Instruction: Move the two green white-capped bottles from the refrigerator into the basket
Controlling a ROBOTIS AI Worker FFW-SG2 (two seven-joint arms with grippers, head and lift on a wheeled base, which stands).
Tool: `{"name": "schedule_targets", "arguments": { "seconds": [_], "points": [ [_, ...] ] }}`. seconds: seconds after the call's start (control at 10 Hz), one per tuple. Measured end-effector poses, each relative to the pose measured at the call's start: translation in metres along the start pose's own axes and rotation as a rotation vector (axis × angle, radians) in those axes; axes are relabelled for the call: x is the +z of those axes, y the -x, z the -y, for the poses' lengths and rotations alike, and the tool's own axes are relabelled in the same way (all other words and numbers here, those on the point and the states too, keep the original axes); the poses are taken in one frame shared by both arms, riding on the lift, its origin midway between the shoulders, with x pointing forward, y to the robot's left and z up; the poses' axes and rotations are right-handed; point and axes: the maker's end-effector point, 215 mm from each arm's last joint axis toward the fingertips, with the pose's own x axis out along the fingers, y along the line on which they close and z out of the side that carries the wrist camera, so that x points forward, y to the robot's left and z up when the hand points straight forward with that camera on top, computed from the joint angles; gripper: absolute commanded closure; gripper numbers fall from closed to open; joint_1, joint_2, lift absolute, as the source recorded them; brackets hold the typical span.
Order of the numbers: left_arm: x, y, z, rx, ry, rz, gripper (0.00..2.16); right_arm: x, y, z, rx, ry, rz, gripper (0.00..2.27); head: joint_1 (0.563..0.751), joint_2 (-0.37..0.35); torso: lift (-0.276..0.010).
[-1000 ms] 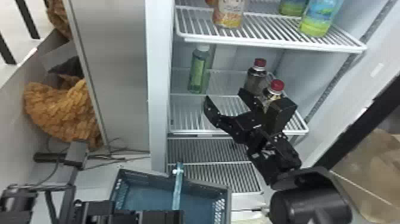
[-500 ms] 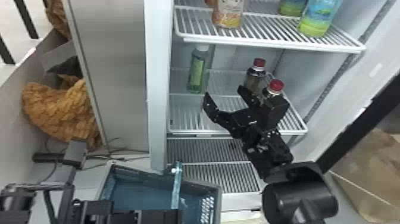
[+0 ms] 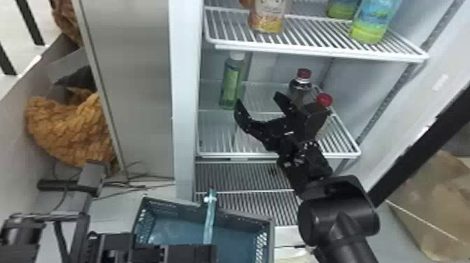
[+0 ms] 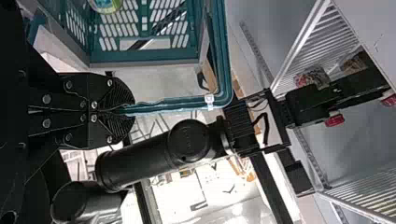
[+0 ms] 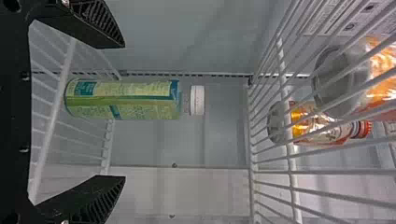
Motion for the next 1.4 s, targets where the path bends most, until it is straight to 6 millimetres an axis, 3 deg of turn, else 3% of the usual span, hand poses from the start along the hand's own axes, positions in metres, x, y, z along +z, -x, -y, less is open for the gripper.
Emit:
{"name": "schedule_targets", "arguments": {
  "seconds": [0.6,1.1,1.4],
  "points": [
    [0.003,-0.005,0.003,-0.017,0.0,-0.001,1.16,0.005,-0.037,0.005,-0.007,0.016,0.002,0.01,0.695,-0.177,-0.263],
    [0.01,-0.009,0.006,-0.034,-0.003,0.004,1.16,-0.009,-0.071,-0.014,0.03,0.03,-0.039,0.0,0.695,-0.146,-0.263],
    [0.011,-0.01,0.007,-0.037,-0.004,0.003,1.16,-0.011,-0.086,-0.007,0.016,0.046,-0.058,0.0,0.695,-0.146,-0.263]
  ]
}}
